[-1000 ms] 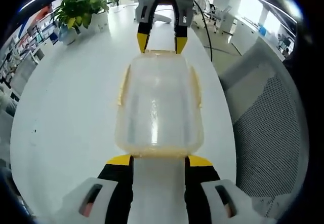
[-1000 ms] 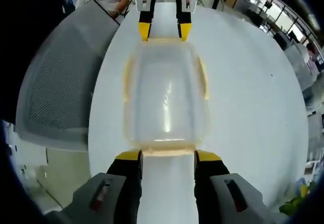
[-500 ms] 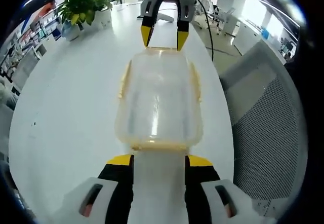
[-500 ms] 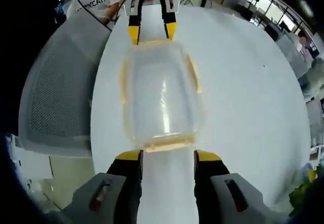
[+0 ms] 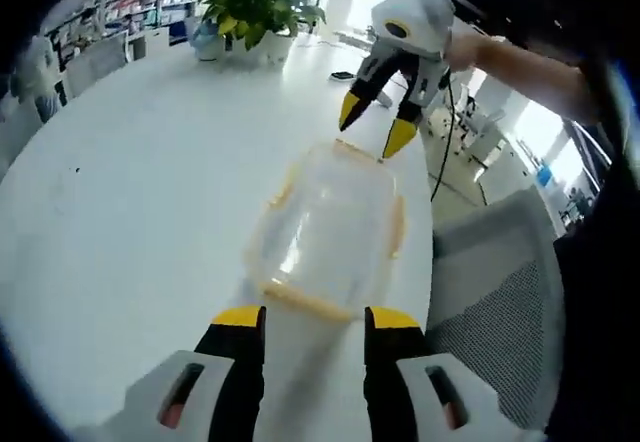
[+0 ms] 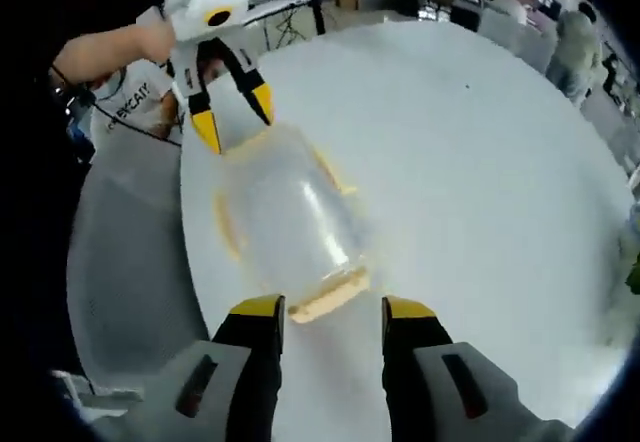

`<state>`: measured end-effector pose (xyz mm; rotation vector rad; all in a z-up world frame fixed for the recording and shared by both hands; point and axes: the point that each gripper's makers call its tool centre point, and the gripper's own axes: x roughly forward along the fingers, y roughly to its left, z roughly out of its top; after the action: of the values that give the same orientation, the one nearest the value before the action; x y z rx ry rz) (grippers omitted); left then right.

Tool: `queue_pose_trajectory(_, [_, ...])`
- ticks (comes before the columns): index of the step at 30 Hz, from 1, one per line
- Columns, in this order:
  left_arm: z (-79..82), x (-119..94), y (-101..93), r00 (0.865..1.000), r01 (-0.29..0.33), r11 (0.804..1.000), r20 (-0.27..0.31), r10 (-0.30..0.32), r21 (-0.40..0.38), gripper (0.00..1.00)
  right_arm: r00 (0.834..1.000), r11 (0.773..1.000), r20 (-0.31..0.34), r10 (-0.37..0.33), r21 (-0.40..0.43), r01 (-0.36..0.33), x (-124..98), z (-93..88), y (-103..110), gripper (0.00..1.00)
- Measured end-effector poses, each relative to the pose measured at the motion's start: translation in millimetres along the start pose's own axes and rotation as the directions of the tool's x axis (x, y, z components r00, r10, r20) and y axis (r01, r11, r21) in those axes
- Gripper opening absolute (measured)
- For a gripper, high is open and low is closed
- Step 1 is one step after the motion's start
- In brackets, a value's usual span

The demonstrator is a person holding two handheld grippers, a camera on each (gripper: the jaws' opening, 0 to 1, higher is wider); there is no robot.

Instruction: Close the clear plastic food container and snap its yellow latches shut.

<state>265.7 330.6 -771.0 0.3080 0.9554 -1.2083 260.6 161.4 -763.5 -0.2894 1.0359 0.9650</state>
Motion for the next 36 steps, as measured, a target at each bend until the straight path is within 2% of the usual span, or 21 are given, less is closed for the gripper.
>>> queue_pose_trajectory(2, [1.2, -1, -1.2, 0.999, 0.01, 0.996, 0.031, -0.007, -0.087, 0.34, 1.0, 0.999, 0.02, -0.001, 0.048, 0.001, -1, 1.6, 3, 0.36])
queue_pose_trajectory(3, [4.8, -2, -5.7, 0.997, 0.041, 0.989, 0.066, -0.032, -0.142, 0.34, 1.0, 0.997, 0.023, -0.005, 0.071, 0.003, -1, 1.1, 4, 0.36])
queue_pose_trajectory(5, [6.8, -2, -7.7, 0.994, 0.068, 0.961, 0.104, -0.041, -0.267, 0.34, 0.999, 0.995, 0.031, -0.013, 0.099, 0.01, 1, 1.3, 6, 0.35])
queue_pose_trajectory(7, [3.8, -2, -2.5, 0.994, 0.045, 0.951, 0.107, -0.013, -0.306, 0.34, 0.999, 0.992, 0.027, -0.035, 0.121, 0.032, 2, -1.3, 4, 0.35])
queue_pose_trajectory(9, [-2.7, -1, -0.7, 0.996, 0.022, 0.953, 0.088, 0.005, -0.302, 0.32, 0.999, 0.988, 0.03, -0.042, 0.147, 0.037, 6, -4.8, 3, 0.35])
queue_pose_trajectory(11, [-6.4, 0, 2.9, 0.996, -0.005, 0.937, 0.084, 0.037, -0.35, 0.31, 0.998, 0.982, 0.042, -0.039, 0.186, 0.031, 9, -6.3, 4, 0.35])
queue_pose_trajectory(16, [-1.5, 2, -0.1, 0.99, 0.027, 0.876, 0.134, 0.043, -0.482, 0.27, 0.996, 0.968, 0.085, -0.033, 0.252, 0.01, 8, -2.1, 5, 0.34])
queue_pose_trajectory(19, [2.2, 5, -3.4, 0.987, 0.051, 0.862, 0.159, 0.035, -0.505, 0.27, 0.995, 0.966, 0.098, -0.026, 0.257, 0.0, 9, -0.7, 7, 0.34])
queue_pose_trajectory(20, [1.0, 7, -3.6, 0.988, 0.047, 0.855, 0.152, 0.038, -0.516, 0.28, 0.995, 0.966, 0.096, -0.025, 0.258, -0.001, 10, -1.6, 7, 0.34])
queue_pose_trajectory(24, [0.0, 10, -3.2, 0.989, 0.025, 0.853, 0.136, 0.054, -0.521, 0.28, 0.998, 0.965, 0.059, -0.015, 0.264, -0.001, 13, -8.5, 7, 0.29])
queue_pose_trajectory(29, [-2.4, 11, 0.8, 0.99, -0.002, 0.837, 0.119, 0.08, -0.548, 0.23, 0.996, 0.954, 0.086, -0.004, 0.299, -0.022, 15, -5.6, 7, 0.26])
queue_pose_trajectory(31, [-8.5, 15, -0.2, 0.993, -0.029, 0.854, 0.081, 0.083, -0.519, 0.2, 0.996, 0.944, 0.089, 0.006, 0.329, -0.035, 17, -6.2, 7, 0.25])
queue_pose_trajectory(32, [-5.7, 17, -2.7, 0.993, -0.022, 0.854, 0.09, 0.08, -0.52, 0.21, 0.996, 0.938, 0.089, 0.012, 0.345, -0.042, 17, -6.4, 6, 0.25])
queue_pose_trajectory(33, [-6.3, 16, -1.3, 0.993, -0.034, 0.851, 0.078, 0.087, -0.524, 0.21, 0.996, 0.94, 0.088, 0.011, 0.339, -0.04, 17, -6.1, 6, 0.25])
queue_pose_trajectory(34, [-5.8, 15, -2.0, 0.993, -0.044, 0.86, 0.072, 0.093, -0.509, 0.2, 0.996, 0.946, 0.085, 0.015, 0.323, -0.041, 17, -6.1, 7, 0.24])
queue_pose_trajectory(36, [-5.9, 15, -2.4, 0.993, -0.049, 0.86, 0.067, 0.096, -0.508, 0.2, 0.997, 0.944, 0.076, 0.018, 0.328, -0.042, 18, -5.8, 8, 0.24])
